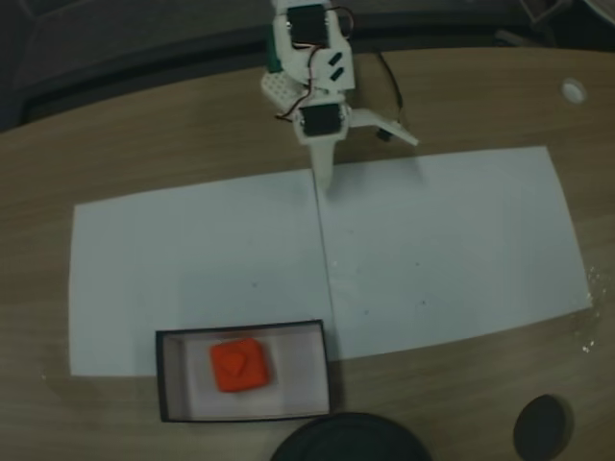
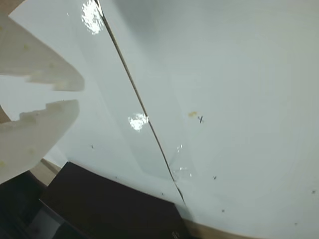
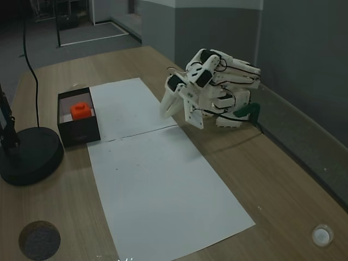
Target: Grab a orange square and put it in the box.
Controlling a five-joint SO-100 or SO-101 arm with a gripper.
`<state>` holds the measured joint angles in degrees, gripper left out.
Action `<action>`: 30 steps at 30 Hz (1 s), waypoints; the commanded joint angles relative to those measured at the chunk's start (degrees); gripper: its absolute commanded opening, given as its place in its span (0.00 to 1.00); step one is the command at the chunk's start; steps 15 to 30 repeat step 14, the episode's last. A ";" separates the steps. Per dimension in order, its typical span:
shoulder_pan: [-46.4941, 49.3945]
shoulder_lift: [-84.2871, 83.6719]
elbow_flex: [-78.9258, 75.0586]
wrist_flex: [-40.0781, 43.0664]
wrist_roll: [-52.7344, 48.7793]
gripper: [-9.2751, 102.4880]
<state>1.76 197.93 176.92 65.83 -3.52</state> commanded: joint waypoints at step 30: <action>0.53 1.23 -5.01 8.26 3.25 0.08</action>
